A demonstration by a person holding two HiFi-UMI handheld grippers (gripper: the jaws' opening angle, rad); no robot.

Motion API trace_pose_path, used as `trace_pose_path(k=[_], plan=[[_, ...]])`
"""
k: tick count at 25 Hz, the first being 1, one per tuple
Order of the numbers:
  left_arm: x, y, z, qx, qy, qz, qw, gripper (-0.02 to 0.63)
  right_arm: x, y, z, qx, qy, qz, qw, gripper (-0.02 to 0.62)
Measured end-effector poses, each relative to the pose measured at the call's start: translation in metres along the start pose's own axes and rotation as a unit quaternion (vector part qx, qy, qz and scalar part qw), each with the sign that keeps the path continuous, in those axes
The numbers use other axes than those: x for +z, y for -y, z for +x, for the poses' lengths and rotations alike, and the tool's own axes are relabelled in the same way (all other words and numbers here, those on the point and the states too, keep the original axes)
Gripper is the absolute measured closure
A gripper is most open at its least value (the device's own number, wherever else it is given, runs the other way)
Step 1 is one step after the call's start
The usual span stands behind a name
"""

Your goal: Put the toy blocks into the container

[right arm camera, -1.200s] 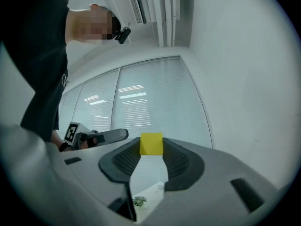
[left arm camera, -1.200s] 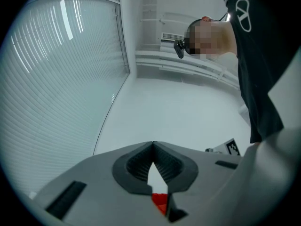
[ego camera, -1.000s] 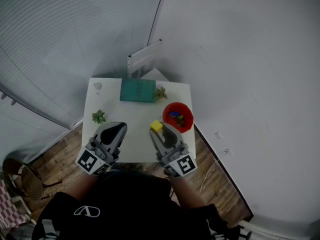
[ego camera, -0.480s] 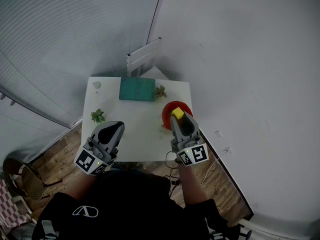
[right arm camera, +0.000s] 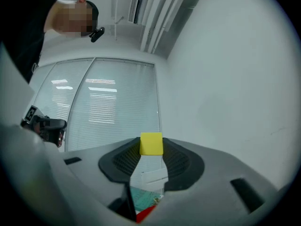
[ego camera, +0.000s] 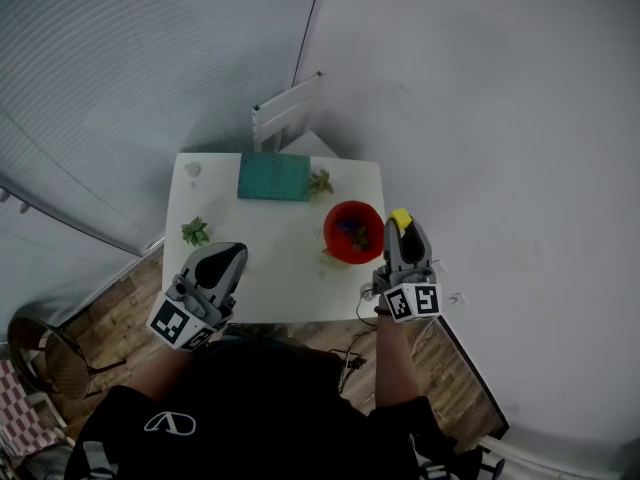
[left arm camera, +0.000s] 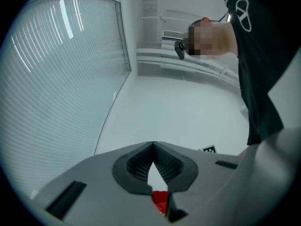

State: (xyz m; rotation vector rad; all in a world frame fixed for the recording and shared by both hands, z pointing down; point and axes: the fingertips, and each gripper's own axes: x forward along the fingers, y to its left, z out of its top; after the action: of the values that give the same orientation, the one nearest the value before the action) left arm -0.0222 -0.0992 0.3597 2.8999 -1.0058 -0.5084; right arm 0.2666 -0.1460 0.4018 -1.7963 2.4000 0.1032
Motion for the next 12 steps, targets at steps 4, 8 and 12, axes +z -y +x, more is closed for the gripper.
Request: trace_pose_path(k=[4, 8, 12], plan=[[-0.002, 0.000, 0.001, -0.001, -0.001, 0.000, 1.0000, 0.601, -0.007, 0.007, -0.001, -0.008, -0.006, 0.000, 1.000, 0.445], [-0.003, 0.001, 0.003, -0.002, -0.002, -0.001, 1.0000, 0.601, -0.031, 0.016, 0.003, -0.012, -0.025, 0.004, 1.000, 0.445], [-0.004, 0.000, 0.003, 0.000, -0.005, -0.001, 1.0000, 0.601, -0.076, 0.030, 0.010, -0.023, -0.072, 0.016, 0.997, 0.445]])
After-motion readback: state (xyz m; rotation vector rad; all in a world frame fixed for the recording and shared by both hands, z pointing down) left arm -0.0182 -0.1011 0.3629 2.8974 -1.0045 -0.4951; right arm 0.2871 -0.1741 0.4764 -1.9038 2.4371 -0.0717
